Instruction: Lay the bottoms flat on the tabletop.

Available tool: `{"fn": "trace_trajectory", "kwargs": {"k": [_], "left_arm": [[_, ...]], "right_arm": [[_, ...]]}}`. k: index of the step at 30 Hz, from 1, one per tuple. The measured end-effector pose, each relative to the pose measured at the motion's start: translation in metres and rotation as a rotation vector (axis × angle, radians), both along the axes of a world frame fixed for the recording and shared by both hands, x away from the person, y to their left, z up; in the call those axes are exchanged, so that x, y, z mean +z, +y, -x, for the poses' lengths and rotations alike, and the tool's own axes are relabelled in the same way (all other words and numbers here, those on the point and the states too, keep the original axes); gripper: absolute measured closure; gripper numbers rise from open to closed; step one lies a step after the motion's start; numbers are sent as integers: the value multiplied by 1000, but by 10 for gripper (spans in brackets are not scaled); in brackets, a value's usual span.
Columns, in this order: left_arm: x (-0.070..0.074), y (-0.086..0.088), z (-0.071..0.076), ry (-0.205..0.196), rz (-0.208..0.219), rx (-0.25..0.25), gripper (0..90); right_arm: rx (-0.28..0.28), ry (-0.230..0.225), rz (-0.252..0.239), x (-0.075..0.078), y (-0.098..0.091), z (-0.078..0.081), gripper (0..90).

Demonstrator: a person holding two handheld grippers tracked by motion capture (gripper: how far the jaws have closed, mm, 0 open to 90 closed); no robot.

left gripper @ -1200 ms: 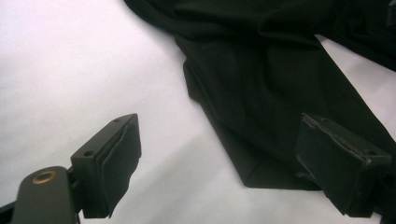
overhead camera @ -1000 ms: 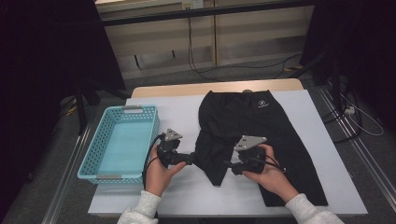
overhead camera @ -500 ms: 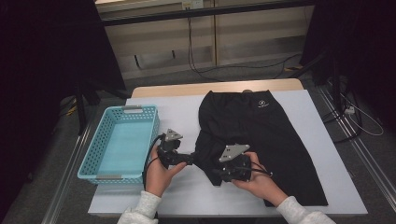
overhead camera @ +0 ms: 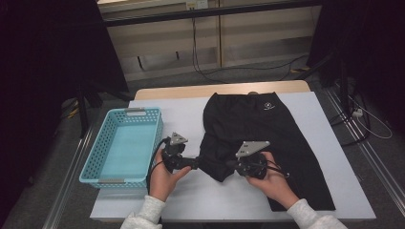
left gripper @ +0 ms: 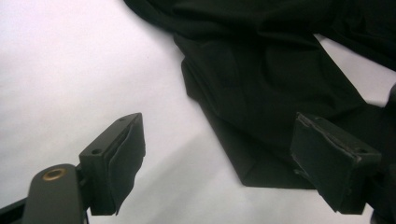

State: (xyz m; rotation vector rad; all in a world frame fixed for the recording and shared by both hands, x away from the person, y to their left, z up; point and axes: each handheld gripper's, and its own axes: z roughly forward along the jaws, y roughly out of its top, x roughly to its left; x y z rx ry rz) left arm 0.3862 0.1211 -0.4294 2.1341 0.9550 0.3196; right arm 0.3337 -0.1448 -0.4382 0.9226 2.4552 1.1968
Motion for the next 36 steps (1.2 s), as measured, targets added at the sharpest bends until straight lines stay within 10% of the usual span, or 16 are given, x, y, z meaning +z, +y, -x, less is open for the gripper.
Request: {"fn": "trace_trajectory", "kwargs": {"k": [16, 29, 36], "left_arm": [[-11, -19, 2, -30, -38, -131, 448], [-25, -37, -3, 33, -42, -179, 616], [-22, -47, 1, 76, -49, -172, 877]], "right_arm": [[-66, 19, 56, -3, -23, 5, 900], [-84, 30, 53, -4, -32, 7, 900], [-75, 28, 52, -4, -32, 9, 900]]}}
